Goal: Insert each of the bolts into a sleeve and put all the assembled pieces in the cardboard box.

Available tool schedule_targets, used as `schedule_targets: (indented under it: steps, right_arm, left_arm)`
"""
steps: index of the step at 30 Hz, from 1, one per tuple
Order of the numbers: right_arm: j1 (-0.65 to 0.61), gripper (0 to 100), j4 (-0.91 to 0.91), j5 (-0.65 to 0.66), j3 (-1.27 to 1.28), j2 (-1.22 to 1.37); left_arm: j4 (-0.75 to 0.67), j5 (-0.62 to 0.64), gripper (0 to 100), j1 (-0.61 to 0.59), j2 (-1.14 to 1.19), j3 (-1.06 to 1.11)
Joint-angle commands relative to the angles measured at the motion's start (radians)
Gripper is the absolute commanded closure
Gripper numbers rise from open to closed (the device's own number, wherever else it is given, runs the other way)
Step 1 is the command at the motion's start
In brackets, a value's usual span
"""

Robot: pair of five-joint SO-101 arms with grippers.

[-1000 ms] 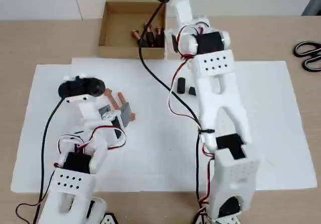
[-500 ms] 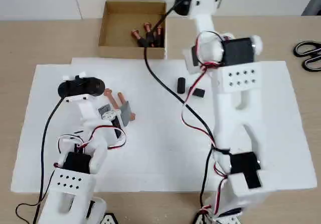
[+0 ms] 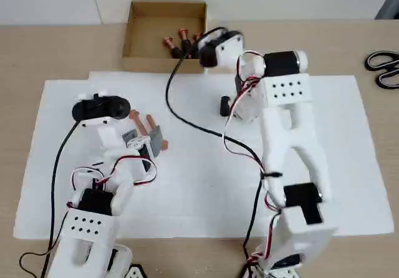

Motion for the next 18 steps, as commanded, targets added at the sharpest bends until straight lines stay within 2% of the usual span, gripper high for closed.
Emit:
schedule_targets:
  steps: [1,18]
  right_arm:
    - [0.015,80.9,-0.059,0.072,0.0,0.041]
    - [0.022,80.9,-0.242,0.083,0.0,0.272]
  left_arm:
    - [-0.011,0.006,82,-0.008,-0.023,-0.044]
    - [-0.012,0.005,82,-0.008,-0.023,-0.019]
